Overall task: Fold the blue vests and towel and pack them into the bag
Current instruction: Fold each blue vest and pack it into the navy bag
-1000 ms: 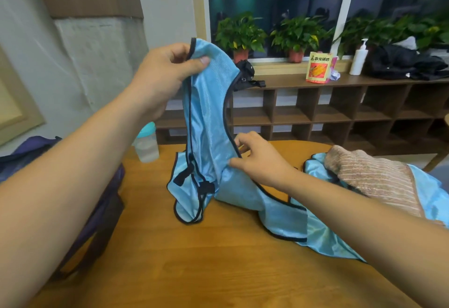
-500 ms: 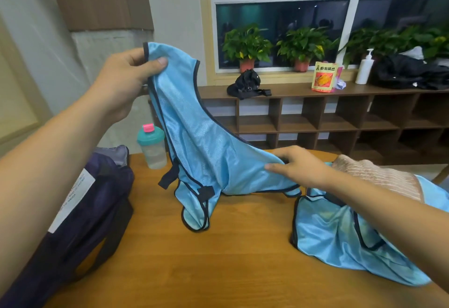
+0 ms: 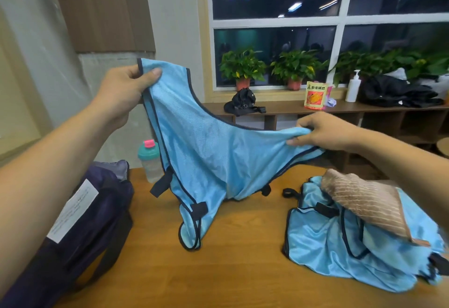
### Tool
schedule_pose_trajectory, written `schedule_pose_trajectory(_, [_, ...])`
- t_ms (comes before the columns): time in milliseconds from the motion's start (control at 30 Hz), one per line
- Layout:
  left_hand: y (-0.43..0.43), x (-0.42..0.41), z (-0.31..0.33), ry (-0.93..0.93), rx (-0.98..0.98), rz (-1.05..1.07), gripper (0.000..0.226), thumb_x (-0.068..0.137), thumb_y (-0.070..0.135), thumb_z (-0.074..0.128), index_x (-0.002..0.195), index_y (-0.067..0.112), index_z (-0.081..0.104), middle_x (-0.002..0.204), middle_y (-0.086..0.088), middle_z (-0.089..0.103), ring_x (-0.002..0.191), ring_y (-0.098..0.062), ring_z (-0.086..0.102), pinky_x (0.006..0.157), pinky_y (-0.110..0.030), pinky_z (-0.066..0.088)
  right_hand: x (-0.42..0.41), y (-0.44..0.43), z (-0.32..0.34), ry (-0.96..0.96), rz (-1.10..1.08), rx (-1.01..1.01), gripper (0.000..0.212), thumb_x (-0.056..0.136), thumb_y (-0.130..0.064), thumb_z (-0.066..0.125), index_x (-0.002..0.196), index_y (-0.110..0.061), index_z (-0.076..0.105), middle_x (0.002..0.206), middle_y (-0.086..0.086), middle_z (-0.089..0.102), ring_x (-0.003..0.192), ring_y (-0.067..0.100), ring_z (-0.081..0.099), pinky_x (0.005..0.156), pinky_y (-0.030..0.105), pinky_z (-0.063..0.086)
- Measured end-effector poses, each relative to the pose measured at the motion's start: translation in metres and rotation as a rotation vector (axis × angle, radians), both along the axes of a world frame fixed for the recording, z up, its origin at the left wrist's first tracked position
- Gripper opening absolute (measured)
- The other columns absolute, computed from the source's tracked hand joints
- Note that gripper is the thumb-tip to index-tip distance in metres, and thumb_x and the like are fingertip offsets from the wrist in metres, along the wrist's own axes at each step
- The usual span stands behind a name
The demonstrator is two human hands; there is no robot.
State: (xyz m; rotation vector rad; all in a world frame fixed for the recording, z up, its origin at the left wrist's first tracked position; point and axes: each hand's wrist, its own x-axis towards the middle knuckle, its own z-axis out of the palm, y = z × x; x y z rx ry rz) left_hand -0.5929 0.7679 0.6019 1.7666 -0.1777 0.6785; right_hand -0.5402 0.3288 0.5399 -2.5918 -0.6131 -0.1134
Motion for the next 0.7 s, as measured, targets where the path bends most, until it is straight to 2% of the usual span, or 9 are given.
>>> schedule_pose_trajectory(67, [0.002, -0.004, 0.011, -0.027, 0.002, 0.042, 0.016, 0.101, 0.034, 0.071, 0.099, 0.02, 0.078, 0.092, 0.01, 0.081, 0.084, -0.006, 0.075, 0.079, -0.027, 0.061, -0.008, -0.006, 0.025, 0.025, 0.026, 0.08, 0.022, 0.092, -0.045, 0.081, 0.092, -0.023, 0.076, 0.086, 0.001, 0.076, 0.079, 0.015, 0.072, 0.073, 0.037, 0.056])
schedule_pose_trajectory(133, [0.003, -0.008, 0.024, -0.055, -0.004, 0.088, 0.022, 0.101, 0.038, 0.071, 0.091, 0.019, 0.077, 0.085, 0.012, 0.079, 0.08, -0.005, 0.073, 0.082, -0.028, 0.06, -0.013, -0.013, 0.048, 0.009, 0.042, 0.083, 0.018, 0.096, -0.043, 0.077, 0.1, -0.026, 0.078, 0.094, -0.004, 0.079, 0.089, 0.017, 0.075, 0.083, 0.039, 0.06])
schedule_pose_trajectory(233, [0.006, -0.015, 0.044, -0.103, 0.002, 0.145, 0.033, 0.097, 0.046, 0.073, 0.082, 0.017, 0.074, 0.083, 0.007, 0.076, 0.078, -0.01, 0.069, 0.082, -0.036, 0.057, -0.019, -0.016, 0.075, -0.158, -0.017, 0.027, 0.028, 0.093, -0.049, 0.077, 0.089, -0.021, 0.075, 0.082, 0.0, 0.073, 0.079, 0.023, 0.069, 0.072, 0.042, 0.053])
schedule_pose_trajectory(333, [0.01, -0.024, 0.066, -0.143, -0.009, 0.185, 0.046, 0.088, 0.059, 0.074, 0.083, 0.014, 0.075, 0.089, 0.002, 0.077, 0.079, -0.013, 0.068, 0.081, -0.04, 0.056, -0.023, -0.019, 0.097, -0.41, -0.091, 0.073, 0.044, 0.088, -0.05, 0.081, 0.072, -0.015, 0.062, 0.067, 0.004, 0.058, 0.063, 0.024, 0.054, 0.06, 0.041, 0.04])
schedule_pose_trajectory(433, [0.008, -0.034, 0.089, -0.166, -0.026, 0.22, 0.058, 0.082, 0.067, 0.072, 0.084, 0.009, 0.073, 0.089, -0.001, 0.075, 0.078, -0.015, 0.064, 0.077, -0.039, 0.053, -0.035, -0.019, 0.122, -0.495, -0.097, 0.148, 0.033, 0.093, -0.04, 0.08, 0.076, -0.016, 0.065, 0.069, 0.006, 0.063, 0.061, 0.019, 0.053, 0.06, 0.038, 0.044])
schedule_pose_trajectory(533, [-0.001, -0.052, 0.109, -0.203, -0.014, 0.245, 0.042, 0.092, 0.056, 0.073, 0.075, 0.018, 0.066, 0.079, 0.005, 0.067, 0.072, -0.013, 0.061, 0.072, -0.035, 0.051, -0.052, -0.02, 0.143, -0.453, -0.046, 0.154, 0.008, 0.101, -0.022, 0.071, 0.093, -0.02, 0.071, 0.084, 0.005, 0.071, 0.065, 0.015, 0.058, 0.054, 0.022, 0.047])
schedule_pose_trajectory(633, [-0.008, -0.067, 0.125, -0.264, 0.007, 0.172, 0.021, 0.098, 0.041, 0.074, 0.095, 0.021, 0.076, 0.091, 0.005, 0.078, 0.081, -0.011, 0.075, 0.073, -0.039, 0.065, -0.064, -0.024, 0.161, -0.501, -0.035, 0.193, 0.004, 0.1, -0.021, 0.073, 0.097, -0.023, 0.071, 0.089, 0.0, 0.072, 0.073, 0.012, 0.061, 0.062, 0.026, 0.046])
schedule_pose_trajectory(700, [-0.009, -0.076, 0.136, -0.313, 0.024, 0.167, 0.018, 0.095, 0.038, 0.077, 0.101, 0.021, 0.077, 0.098, 0.002, 0.078, 0.086, -0.013, 0.075, 0.078, -0.047, 0.066, -0.071, -0.025, 0.172, -0.54, -0.044, 0.207, 0.005, 0.098, -0.023, 0.076, 0.095, -0.021, 0.072, 0.088, 0.0, 0.072, 0.073, 0.01, 0.06, 0.066, 0.03, 0.045])
